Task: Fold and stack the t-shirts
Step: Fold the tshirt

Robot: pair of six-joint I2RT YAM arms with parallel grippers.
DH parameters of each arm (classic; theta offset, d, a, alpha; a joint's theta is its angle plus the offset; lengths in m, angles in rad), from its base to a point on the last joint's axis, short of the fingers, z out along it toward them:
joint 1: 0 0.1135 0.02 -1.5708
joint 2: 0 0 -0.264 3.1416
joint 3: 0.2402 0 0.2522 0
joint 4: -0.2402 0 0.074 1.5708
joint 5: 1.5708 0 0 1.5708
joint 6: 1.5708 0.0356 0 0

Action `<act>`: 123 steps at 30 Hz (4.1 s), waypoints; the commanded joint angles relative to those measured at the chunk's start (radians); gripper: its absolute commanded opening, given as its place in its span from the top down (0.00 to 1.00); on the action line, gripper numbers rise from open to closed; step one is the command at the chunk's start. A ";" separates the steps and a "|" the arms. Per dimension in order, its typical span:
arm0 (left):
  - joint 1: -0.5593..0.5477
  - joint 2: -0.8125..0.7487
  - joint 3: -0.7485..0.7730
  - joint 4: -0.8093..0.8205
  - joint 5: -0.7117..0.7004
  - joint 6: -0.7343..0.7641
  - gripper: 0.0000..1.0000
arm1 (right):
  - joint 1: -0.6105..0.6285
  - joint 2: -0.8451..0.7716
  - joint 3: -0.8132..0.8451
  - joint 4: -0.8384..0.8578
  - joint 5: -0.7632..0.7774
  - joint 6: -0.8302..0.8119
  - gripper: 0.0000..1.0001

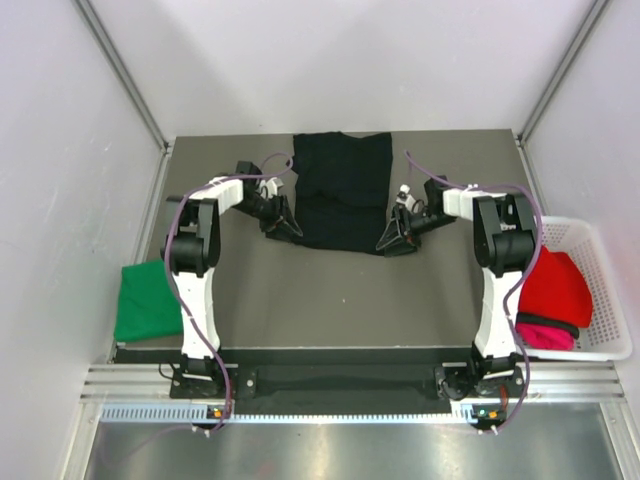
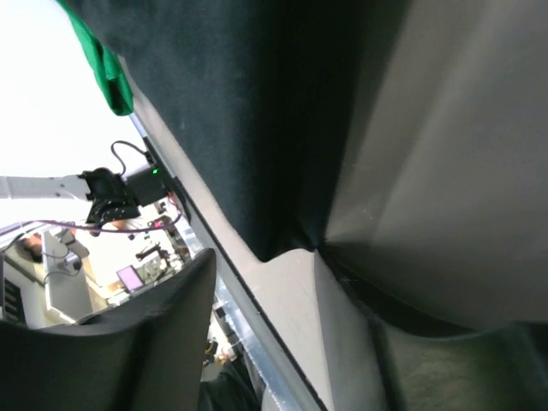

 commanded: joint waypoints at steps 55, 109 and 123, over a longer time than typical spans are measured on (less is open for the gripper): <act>-0.050 -0.707 -0.198 0.073 -0.083 -0.007 1.00 | -0.119 -0.761 -0.128 -0.034 0.113 -0.132 1.00; 0.051 0.220 0.708 0.102 -0.240 0.171 1.00 | 0.013 0.296 0.892 0.185 0.304 -0.183 1.00; 0.041 0.268 0.858 0.228 -0.470 0.089 0.25 | 0.039 0.353 1.021 0.144 0.419 -0.221 0.66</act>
